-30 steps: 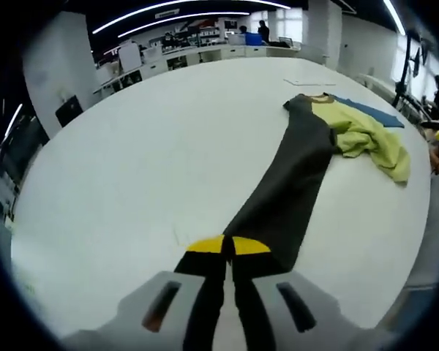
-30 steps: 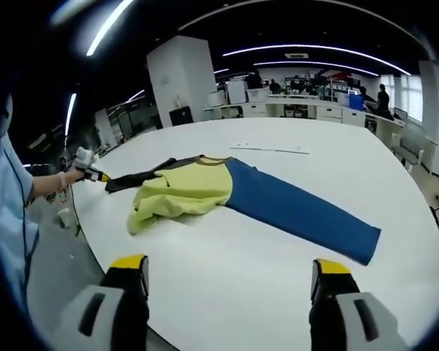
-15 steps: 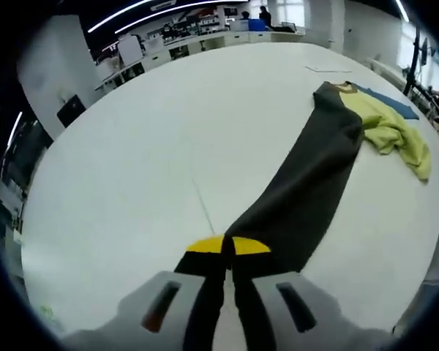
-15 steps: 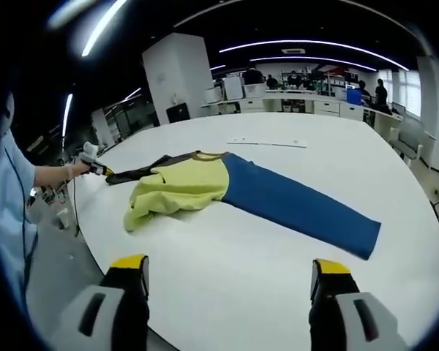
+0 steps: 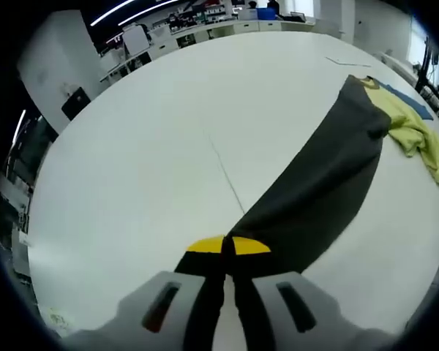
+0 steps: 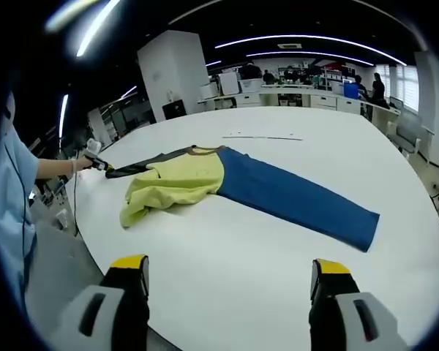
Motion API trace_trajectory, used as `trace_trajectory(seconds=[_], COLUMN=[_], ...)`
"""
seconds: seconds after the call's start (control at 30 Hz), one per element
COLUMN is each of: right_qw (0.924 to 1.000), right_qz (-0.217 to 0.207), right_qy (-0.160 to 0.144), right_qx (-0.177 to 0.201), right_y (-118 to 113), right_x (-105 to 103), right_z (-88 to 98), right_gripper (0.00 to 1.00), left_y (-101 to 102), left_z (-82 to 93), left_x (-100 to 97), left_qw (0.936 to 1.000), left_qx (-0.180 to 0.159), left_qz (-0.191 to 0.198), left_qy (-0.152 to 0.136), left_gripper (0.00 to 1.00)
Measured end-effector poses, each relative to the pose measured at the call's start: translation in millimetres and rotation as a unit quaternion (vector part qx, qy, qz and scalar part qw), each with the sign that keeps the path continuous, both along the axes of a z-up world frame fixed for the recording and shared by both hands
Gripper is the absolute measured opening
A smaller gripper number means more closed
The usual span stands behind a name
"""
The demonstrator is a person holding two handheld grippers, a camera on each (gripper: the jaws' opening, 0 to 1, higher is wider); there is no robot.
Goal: Fold the garment on the visible template until the final outline fits inside the template.
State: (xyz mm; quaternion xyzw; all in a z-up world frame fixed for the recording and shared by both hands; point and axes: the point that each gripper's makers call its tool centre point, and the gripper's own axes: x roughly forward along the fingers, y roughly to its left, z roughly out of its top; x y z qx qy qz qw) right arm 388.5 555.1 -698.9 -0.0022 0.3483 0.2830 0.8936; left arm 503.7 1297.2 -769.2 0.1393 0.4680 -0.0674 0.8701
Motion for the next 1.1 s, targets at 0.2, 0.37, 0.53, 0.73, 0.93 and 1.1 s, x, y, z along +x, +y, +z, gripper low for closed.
trace_trajectory(seconds=[0.2,0.37,0.53,0.73,0.93,1.1], right_qw=[1.0000,1.0000,1.0000,1.0000,0.9999,0.9998], right_qz=[-0.002,0.000,0.000,0.001,0.004,0.008], right_qy=[0.000,-0.002,-0.004,-0.005,-0.008,-0.012], right_qx=[0.005,0.008,0.008,0.008,0.009,0.014], right_y=[4,8,9,10,13,17], right_x=[0,1,1,1,1,1], right_z=[-0.4,1.9,2.2,2.7,4.3,5.8], right_gripper=[0.92,0.92,0.92,0.92,0.92,0.92], left_y=[6,7,6,11,14,9], left_z=[-1.1,-3.0,-1.0,5.6,16.2,26.5], left_x=[5.4,7.6,4.6,-3.9,-14.3,-22.9], left_qw=[0.9999,1.0000,1.0000,0.9999,0.9995,0.9982], left_qx=[0.007,0.002,0.003,0.010,0.014,0.013], left_qz=[-0.006,0.000,-0.005,-0.002,-0.013,-0.039], left_qy=[0.010,0.009,0.003,-0.010,-0.024,-0.043], left_gripper=[0.00,0.00,0.00,0.14,0.33,0.55])
